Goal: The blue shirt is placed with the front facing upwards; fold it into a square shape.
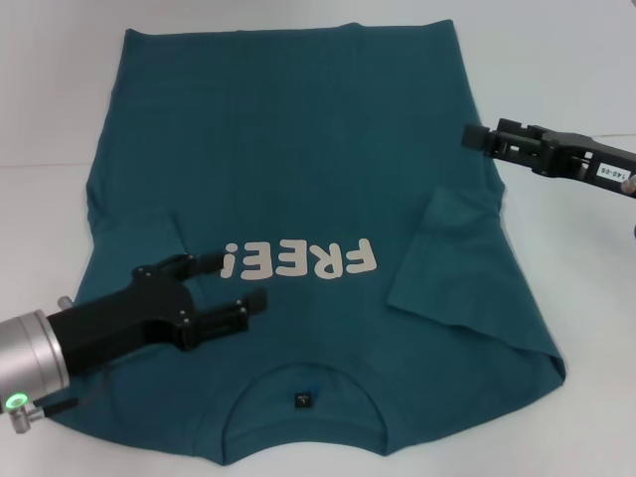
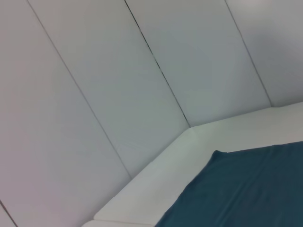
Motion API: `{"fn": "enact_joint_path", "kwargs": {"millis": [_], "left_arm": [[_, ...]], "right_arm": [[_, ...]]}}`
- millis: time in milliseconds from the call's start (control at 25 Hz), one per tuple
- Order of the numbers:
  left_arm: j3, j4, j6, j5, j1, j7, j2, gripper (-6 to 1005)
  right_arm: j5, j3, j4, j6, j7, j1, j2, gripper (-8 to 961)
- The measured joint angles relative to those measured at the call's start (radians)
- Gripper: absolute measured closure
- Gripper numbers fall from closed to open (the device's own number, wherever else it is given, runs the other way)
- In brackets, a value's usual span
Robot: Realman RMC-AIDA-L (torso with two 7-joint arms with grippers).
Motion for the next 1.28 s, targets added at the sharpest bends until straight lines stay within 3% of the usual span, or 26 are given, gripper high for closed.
{"fn": "enact_joint_path", "kwargs": {"millis": [120, 480, 720, 1280], "left_arm": [[-0.010, -0.004, 0.005, -0.009, 0.002, 0.003, 0.000, 111], [-0.027, -0.024, -0.002, -0.009, 0.002, 0.005, 0.009, 111], [-0.036, -0.024, 0.004, -0.031, 0.006, 0.007, 0.004, 112], [-0.047, -0.081, 0.026, -0.097, 0.004, 0.021, 0.001, 112]], "right_arm": [[-0.002, -0.002, -0.012, -0.017, -0.018, -0.014, -0.004, 13], [-0.003, -0.007, -0.057, -0.073, -0.071, -0.060, 0.009, 15], [-0.005, 0.002, -0.077, -0.075, -0.080, -0.096, 0.031, 16], [-0.027, 0.011, -0.074, -0.074, -0.080, -0.116, 0.036, 19]]}}
